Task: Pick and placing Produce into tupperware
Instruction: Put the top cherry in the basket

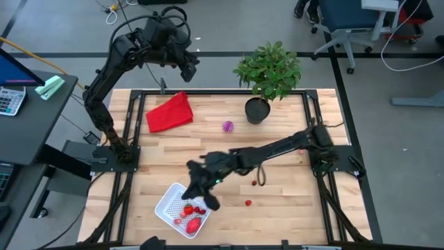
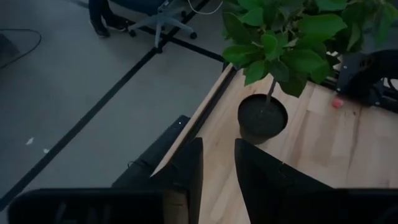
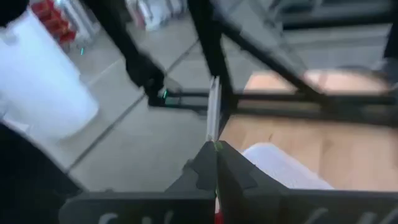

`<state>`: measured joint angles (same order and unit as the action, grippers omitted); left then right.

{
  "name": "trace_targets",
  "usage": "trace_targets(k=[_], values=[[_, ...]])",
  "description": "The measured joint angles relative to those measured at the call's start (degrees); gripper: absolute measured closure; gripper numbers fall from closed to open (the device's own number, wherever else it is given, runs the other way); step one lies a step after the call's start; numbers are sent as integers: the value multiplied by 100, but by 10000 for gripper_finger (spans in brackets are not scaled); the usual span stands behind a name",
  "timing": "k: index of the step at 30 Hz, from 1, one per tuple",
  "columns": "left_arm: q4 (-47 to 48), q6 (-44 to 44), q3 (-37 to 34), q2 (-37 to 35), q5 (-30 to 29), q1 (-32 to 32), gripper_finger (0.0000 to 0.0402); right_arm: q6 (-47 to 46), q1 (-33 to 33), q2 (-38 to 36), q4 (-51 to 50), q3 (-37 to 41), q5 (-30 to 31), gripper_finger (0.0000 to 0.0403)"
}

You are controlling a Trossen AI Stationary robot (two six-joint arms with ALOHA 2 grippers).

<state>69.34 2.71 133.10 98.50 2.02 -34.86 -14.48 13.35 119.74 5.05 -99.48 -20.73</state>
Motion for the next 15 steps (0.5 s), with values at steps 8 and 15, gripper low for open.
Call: trace_targets(k=[8, 15], values=[[564, -703, 0, 1, 11, 30, 314, -151, 327, 1240, -1396, -1417, -99, 400], [1207, -955, 0, 2, 15, 271, 326, -645, 487, 1784, -1575, -1456, 248, 397]])
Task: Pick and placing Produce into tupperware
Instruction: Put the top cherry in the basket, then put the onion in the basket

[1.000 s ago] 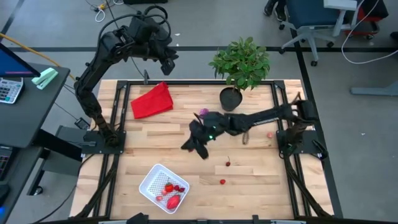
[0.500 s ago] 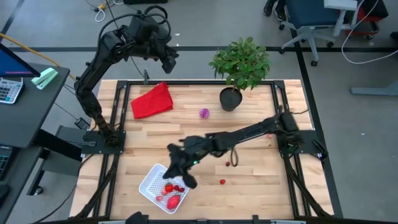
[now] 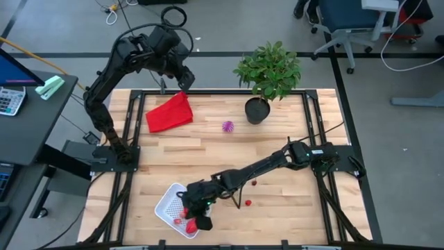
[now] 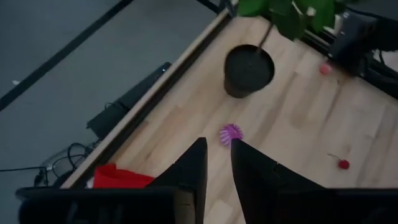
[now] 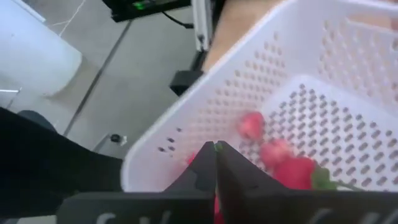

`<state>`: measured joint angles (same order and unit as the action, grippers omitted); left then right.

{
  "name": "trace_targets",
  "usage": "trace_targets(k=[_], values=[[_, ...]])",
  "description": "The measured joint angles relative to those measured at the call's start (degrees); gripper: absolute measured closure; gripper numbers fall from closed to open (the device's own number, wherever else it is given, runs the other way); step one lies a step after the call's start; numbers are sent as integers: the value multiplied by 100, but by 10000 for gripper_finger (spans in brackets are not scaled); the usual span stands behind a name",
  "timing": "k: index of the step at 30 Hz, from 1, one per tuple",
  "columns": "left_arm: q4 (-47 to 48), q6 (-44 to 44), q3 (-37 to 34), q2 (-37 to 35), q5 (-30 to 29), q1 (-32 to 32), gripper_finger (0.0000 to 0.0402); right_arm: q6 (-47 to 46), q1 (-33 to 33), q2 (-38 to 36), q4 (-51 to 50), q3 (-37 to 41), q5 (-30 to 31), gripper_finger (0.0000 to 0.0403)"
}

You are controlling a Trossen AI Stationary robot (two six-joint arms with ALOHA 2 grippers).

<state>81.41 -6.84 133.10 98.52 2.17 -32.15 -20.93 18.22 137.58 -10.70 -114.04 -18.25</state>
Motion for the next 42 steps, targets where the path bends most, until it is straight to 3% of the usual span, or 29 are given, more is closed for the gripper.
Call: trace_targets(k=[4, 9, 17, 21, 29, 31, 37, 42], values=[[18, -5, 0, 0, -13, 135, 331, -163, 2, 117, -179, -2, -93, 373], [-16, -43, 0, 0, -20, 244, 333, -187, 11, 195, -460, 9, -65, 311], [-4, -26, 0, 0, -24, 254, 336, -219, -118, -219, -724, -2, 62, 226], [41, 30, 0, 0, -23, 235, 340, -336, -299, -871, -1297, 0, 69, 217], [400, 185, 0, 0, -17, 212, 330, -675, -639, -2628, -3384, -2, 128, 235], [594, 322, -54, -4, -15, 210, 322, -663, -693, -3053, -3885, -2, 314, 240], [824, 219, -811, -2, 103, 284, 285, -659, -697, -4232, -4710, -2, 1729, 249], [-275, 148, -2168, 5, 115, 555, 256, -878, -697, -4955, -5088, -2, 2817, 249]])
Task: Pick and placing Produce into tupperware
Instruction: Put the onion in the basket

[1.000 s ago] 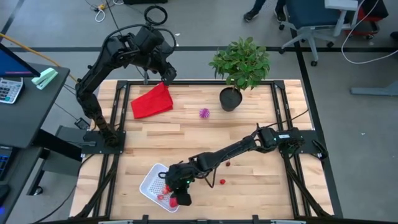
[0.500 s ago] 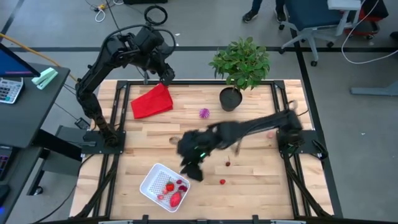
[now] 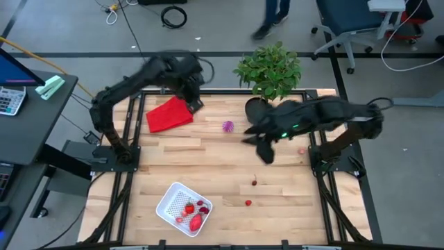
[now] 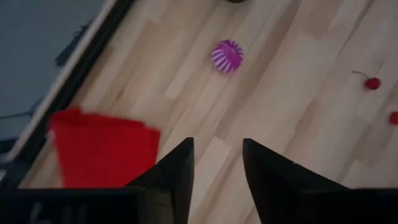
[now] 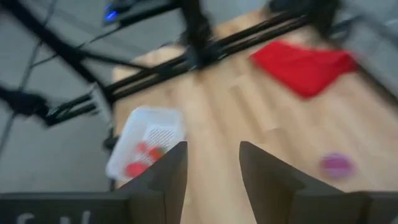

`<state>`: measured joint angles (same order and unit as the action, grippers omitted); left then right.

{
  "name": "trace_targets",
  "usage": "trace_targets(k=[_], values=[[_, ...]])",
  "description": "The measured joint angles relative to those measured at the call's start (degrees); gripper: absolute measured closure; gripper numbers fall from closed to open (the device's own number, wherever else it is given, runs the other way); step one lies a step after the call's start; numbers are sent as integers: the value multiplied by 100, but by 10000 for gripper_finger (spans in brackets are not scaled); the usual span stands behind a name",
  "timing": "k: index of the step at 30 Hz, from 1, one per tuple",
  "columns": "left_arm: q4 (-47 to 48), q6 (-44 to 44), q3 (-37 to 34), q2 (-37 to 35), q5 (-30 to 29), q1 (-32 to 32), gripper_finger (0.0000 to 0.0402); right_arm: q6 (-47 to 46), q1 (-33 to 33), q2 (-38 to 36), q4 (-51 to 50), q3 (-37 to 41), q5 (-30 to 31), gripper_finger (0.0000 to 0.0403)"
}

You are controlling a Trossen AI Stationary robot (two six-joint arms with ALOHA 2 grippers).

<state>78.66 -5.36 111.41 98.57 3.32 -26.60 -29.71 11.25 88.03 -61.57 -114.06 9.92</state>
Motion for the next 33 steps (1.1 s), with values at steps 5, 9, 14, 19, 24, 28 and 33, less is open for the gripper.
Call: trace_targets(k=[5, 9, 14, 19, 24, 28, 33], values=[[-1952, -69, -1505, 2, 318, 391, 230, -193, 0, -481, -551, 0, 1062, 249], [-3700, -489, -2600, 2, 357, 643, 211, -542, 0, -680, -1173, 0, 1614, 249], [-5513, -1280, -3754, 2, 354, 738, 182, -1017, 0, -718, -1869, 0, 1816, 249], [-6561, -1511, -4419, 159, 319, 650, 155, -1076, 0, -665, -2043, 0, 1857, 249], [-6855, -1506, -4419, 662, 175, 645, 139, -1080, 0, -626, -2037, 0, 1913, 249], [-7004, -1552, -4281, 1099, 42, 691, 143, -1083, 0, -623, -2000, 2, 1927, 249], [-7048, -1626, -4233, 1401, -280, 733, 155, -1212, 0, -623, -1989, 2, 1927, 249]])
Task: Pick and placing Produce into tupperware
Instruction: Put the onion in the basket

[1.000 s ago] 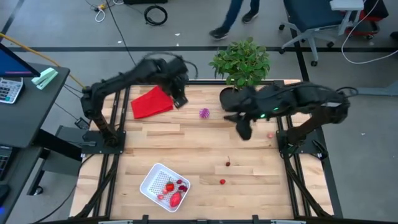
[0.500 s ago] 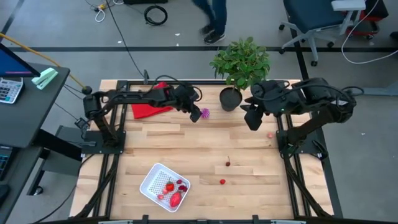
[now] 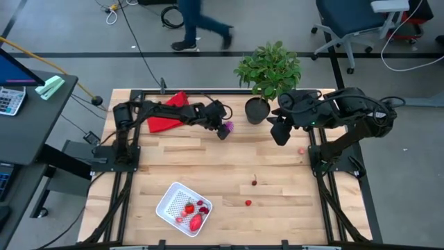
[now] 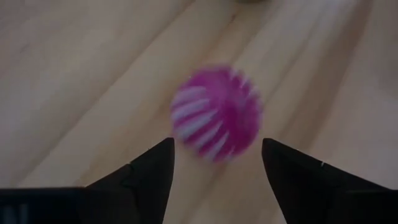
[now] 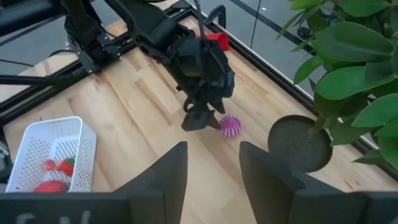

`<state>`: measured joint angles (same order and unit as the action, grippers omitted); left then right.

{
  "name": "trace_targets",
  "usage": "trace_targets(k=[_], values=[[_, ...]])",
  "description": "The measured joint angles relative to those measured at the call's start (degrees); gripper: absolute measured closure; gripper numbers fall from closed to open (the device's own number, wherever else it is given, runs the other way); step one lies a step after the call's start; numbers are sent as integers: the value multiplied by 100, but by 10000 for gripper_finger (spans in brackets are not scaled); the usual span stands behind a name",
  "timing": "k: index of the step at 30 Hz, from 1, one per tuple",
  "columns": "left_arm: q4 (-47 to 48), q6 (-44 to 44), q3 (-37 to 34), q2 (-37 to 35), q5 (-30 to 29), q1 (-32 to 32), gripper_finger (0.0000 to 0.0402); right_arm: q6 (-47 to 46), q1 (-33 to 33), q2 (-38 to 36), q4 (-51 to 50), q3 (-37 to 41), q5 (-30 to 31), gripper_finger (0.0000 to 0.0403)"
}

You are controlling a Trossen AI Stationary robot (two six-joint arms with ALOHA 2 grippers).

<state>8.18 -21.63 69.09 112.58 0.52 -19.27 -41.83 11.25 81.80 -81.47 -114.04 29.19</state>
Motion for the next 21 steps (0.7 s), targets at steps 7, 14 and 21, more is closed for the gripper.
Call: trace_targets(k=[7, 14, 21], values=[[-205, 74, 8, 78, -613, 26, 152, -68, 0, 2, -10, 0, 27, 249], [-578, 321, 10, 131, -634, 15, 135, -73, -69, 2, -4, 0, 50, 249], [-827, 272, 10, 497, -599, 17, 113, -76, -189, 2, 10, 0, 56, 249]])
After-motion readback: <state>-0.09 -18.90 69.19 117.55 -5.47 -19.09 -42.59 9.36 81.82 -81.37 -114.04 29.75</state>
